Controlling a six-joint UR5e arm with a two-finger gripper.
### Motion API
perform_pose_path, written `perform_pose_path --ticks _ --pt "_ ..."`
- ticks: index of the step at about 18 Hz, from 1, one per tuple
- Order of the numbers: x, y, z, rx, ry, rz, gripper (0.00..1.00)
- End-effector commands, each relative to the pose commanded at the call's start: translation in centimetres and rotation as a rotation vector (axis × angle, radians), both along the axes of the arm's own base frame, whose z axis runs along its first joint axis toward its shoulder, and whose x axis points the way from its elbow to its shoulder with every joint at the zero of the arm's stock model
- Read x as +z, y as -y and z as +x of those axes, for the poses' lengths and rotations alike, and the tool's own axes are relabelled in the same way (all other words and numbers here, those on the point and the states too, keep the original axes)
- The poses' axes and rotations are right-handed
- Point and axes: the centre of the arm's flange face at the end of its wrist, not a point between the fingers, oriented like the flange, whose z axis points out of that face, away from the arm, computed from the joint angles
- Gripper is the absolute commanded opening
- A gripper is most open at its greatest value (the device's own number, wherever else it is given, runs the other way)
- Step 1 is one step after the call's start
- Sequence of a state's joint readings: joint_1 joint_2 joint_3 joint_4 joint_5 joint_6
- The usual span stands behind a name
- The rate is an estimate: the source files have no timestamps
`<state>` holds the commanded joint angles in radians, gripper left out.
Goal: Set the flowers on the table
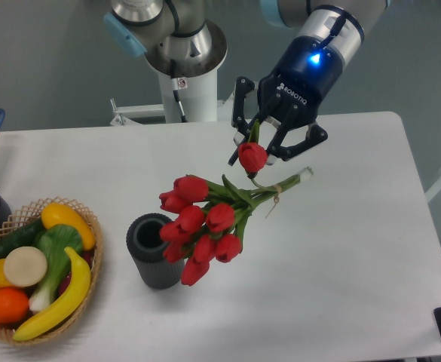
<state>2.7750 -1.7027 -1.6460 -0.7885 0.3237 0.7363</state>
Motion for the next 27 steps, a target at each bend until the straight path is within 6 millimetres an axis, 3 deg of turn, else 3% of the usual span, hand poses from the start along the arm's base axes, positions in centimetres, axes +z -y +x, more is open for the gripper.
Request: perform_pose_path --ticks 5,10,12,18,21,27 --pt "-0.5 0.1 -0.1 0.001 0.006 -0.003 0.35" --pt "-0.6 0.9 -1.4 0.022 -0.017 -0.007 0.35" --pt "-2.5 1.1 -3.0 0.028 -0.019 -0.018 0.35" --pt "-5.4 1.3 -5.1 0.071 -0.073 -0.114 0.35" --pt "-8.9 1.0 -6.2 0.050 -0.095 -0.144 0.35" --pt "-13.9 1.3 -7.1 0.034 -0.150 -0.234 0.35"
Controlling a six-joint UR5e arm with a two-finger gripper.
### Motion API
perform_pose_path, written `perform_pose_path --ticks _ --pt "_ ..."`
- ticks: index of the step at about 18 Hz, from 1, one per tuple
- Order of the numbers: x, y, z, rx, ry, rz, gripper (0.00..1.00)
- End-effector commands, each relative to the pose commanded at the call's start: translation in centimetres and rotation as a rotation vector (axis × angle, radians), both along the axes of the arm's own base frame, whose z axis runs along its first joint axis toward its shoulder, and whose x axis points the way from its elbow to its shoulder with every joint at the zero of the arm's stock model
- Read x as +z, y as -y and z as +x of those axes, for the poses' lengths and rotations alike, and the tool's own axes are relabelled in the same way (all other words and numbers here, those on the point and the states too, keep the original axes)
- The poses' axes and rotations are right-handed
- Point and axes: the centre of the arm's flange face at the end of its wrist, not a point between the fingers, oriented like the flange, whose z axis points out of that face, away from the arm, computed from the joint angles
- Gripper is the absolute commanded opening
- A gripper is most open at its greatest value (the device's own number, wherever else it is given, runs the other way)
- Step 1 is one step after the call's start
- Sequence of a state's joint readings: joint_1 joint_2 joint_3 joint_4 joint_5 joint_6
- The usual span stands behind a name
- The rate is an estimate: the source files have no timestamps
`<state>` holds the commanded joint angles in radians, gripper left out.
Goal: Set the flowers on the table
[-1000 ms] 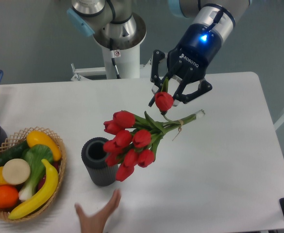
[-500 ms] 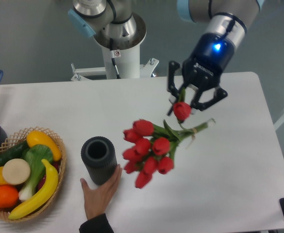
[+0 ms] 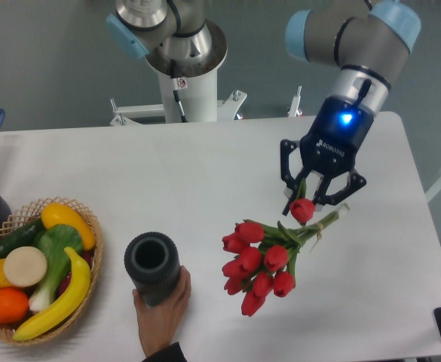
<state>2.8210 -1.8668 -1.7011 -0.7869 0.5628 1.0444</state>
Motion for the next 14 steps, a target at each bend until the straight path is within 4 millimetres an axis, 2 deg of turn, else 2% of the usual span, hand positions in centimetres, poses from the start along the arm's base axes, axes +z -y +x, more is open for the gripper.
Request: perform_pose_path --ticks 4,8,12,14 --pt "-1.7 0.2 0.0 -0.007 -0.002 -0.025 0.35" --pt "-3.9 1.4 -0.7 -0.024 -0.026 -0.032 0.35" --pt "-7.2 2.2 -1.1 -0.045 -0.069 -0.111 0.35" --pt "-7.6 2.5 -1.3 -0.051 -0.092 -0.137 0.35"
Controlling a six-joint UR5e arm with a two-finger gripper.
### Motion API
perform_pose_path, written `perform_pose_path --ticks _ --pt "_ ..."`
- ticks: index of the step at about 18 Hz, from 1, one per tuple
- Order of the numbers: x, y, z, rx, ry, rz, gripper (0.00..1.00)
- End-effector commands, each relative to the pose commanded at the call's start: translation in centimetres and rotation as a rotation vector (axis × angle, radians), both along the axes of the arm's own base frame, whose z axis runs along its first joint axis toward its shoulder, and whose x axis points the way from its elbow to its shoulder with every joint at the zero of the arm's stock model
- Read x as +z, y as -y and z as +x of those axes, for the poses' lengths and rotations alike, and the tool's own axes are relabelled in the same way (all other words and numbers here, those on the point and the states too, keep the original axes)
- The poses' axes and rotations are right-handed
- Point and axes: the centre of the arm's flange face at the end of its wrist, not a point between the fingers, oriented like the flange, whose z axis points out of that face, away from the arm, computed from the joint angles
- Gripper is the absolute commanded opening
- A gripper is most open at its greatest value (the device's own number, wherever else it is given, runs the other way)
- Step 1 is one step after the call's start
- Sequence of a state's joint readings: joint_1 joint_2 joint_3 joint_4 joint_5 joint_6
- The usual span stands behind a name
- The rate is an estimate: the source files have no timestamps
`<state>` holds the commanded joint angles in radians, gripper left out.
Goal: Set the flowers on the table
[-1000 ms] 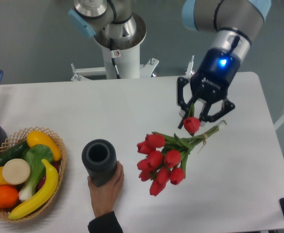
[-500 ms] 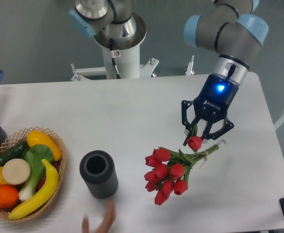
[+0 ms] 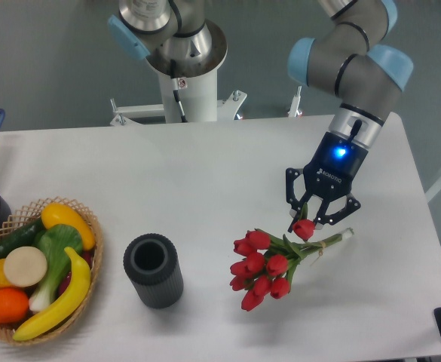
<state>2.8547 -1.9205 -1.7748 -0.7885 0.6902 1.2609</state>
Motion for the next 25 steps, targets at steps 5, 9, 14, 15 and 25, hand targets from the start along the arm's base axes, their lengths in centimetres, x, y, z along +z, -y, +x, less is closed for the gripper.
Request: perform_pose_path --ticks 5,9,14,15,25 --pt "-1.5 -0.2 -0.2 -0.007 0.010 -0.017 0.35" --pt "-2.2 0.0 -0.5 -0.023 -0.017 -0.041 0.39" --pt "1.3 0.8 -2.9 -0.053 -0.208 -0.117 1.00" --pt "1.9 0.9 -3.5 -0.044 -0.233 -0.146 1.00" --pt "4.1 3.2 -5.6 -0.103 -0.479 -0.437 1.00"
